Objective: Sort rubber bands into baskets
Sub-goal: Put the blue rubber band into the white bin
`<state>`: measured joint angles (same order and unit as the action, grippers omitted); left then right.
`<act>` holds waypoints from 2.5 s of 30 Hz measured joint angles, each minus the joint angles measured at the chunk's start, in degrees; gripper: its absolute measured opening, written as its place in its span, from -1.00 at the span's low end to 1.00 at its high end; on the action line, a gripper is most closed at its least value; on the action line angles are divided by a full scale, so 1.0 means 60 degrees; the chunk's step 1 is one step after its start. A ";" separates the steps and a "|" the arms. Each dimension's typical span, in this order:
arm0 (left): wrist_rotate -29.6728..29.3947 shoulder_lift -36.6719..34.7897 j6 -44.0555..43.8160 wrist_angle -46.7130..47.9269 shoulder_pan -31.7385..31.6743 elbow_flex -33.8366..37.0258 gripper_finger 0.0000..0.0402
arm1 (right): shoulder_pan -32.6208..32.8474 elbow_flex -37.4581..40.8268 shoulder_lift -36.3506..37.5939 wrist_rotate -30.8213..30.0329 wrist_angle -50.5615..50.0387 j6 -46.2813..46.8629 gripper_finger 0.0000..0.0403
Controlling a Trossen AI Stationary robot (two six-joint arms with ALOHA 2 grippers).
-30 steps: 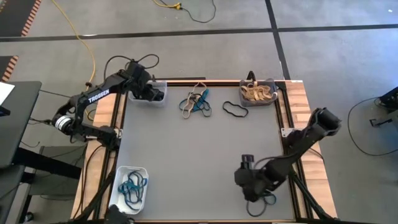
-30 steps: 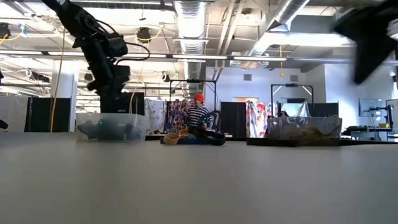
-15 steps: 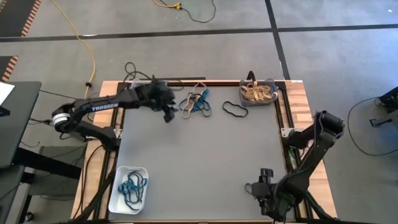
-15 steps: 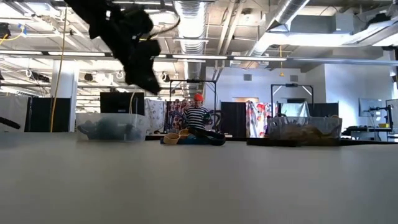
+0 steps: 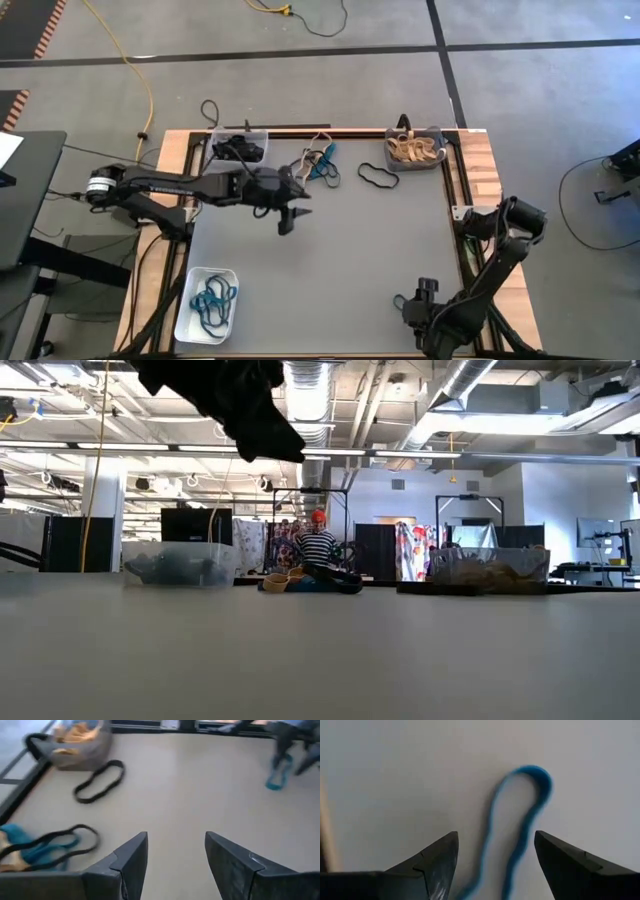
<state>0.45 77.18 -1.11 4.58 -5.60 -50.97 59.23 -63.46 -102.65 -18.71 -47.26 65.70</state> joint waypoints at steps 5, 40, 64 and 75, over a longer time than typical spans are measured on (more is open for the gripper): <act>-0.0023 0.0673 -0.0039 -0.0587 0.0607 -0.0001 -0.07 | -0.0169 0.0004 -0.0258 0.0128 -0.0792 0.0280 0.44; 0.0293 0.3218 0.1321 -0.3100 0.1981 -0.0005 -0.07 | -0.2322 0.0681 0.1419 0.0906 0.0600 -0.3015 -0.86; 0.0352 0.3322 0.1285 -0.5014 0.2309 0.0094 -0.07 | -0.5798 0.0674 0.2236 -0.1536 0.3796 -0.9437 -0.86; -0.0645 0.4333 0.0821 -0.5931 0.2301 0.0104 -0.07 | -0.6343 0.0663 0.2236 -0.1397 0.4578 -1.0427 -0.86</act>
<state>-3.42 103.18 3.81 -31.01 8.21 -50.35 21.17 -59.48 -89.23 -27.09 -19.79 3.14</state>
